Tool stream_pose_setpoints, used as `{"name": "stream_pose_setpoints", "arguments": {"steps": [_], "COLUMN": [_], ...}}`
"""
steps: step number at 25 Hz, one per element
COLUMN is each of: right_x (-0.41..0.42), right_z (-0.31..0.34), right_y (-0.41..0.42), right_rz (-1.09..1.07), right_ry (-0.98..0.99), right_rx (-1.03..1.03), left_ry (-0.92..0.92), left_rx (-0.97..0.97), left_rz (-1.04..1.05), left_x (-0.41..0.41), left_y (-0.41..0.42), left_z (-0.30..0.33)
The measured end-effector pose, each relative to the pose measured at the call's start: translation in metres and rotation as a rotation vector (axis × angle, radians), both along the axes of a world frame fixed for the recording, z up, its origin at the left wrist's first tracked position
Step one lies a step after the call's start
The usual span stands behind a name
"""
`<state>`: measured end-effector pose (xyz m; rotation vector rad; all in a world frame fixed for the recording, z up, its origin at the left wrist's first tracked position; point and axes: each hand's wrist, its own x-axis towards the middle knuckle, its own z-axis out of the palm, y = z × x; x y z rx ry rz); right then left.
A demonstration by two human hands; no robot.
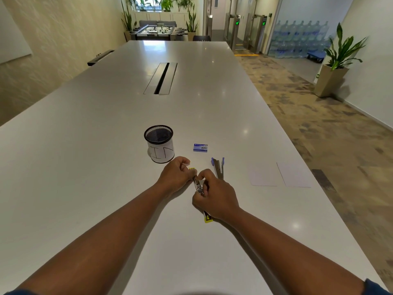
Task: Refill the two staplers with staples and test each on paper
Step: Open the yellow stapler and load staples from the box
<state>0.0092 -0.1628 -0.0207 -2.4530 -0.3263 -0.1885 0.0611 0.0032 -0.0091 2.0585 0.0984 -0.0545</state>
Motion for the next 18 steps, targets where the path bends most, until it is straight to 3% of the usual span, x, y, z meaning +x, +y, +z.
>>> {"name": "stream_pose_setpoints", "arguments": {"steps": [2, 3, 6, 7, 12, 18], "right_x": [-0.001, -0.002, -0.006, -0.007, -0.012, -0.016], "right_z": [-0.002, -0.002, -0.002, -0.002, 0.001, 0.004], "right_y": [-0.002, -0.004, -0.005, -0.005, -0.006, -0.009], "right_rz": [-0.015, -0.021, -0.028, -0.03, -0.002, 0.181], "right_ry": [-0.014, -0.03, -0.086, -0.097, -0.066, -0.178], "right_rx": [0.118, 0.17, 0.239, 0.246, 0.31, 0.472], "left_ry": [0.034, 0.074, 0.216, 0.221, 0.101, -0.016], "left_rx": [-0.002, -0.093, -0.579, -0.653, -0.723, -0.795], "left_rz": [-0.012, -0.025, -0.033, 0.002, 0.262, 0.334], "left_x": [-0.001, -0.001, -0.008, -0.01, -0.013, -0.015], "left_y": [-0.004, -0.007, -0.018, -0.021, -0.023, -0.026], "left_z": [0.004, 0.006, 0.009, 0.009, 0.007, 0.003]}}
